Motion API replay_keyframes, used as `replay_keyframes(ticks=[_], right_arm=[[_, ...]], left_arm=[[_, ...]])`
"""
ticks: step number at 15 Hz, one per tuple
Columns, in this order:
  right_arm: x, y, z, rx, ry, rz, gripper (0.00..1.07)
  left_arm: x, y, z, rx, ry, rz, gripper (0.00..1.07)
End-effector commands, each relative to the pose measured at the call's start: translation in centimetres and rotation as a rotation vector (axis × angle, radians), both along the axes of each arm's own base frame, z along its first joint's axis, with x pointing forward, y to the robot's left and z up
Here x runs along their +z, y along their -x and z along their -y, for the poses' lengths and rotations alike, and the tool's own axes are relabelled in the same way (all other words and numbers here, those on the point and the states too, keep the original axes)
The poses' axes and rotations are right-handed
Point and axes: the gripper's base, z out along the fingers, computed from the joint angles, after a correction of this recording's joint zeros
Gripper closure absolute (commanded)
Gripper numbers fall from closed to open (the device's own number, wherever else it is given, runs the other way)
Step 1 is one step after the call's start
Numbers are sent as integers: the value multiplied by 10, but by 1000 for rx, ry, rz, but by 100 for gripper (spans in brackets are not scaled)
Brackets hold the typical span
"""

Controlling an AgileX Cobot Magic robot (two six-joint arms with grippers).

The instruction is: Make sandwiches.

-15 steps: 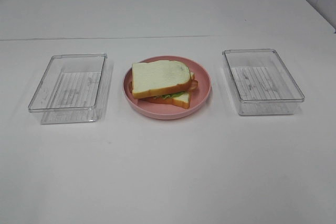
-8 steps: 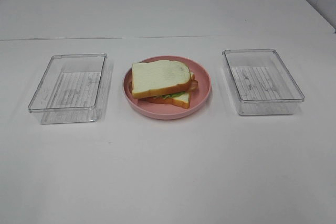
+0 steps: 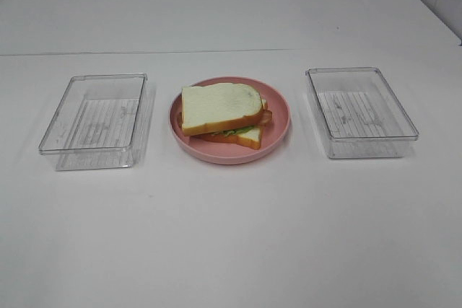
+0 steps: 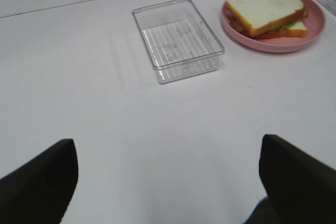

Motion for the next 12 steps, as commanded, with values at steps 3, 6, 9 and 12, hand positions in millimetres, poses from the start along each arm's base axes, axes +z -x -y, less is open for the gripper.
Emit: replay_keyframes(ticks=[3, 6, 9, 12], right_arm=[[-1, 4, 1, -178, -11, 52, 25], [-1, 15, 0, -202, -22, 125, 25], [-2, 15, 0, -199, -23, 121, 25], [-2, 15, 0, -199, -23, 121, 25]], left_arm=[[0, 2, 1, 131, 6, 30, 18], [0, 3, 1, 132, 6, 32, 18], [0, 3, 1, 132, 6, 33, 18], [0, 3, 1, 132, 6, 33, 18]])
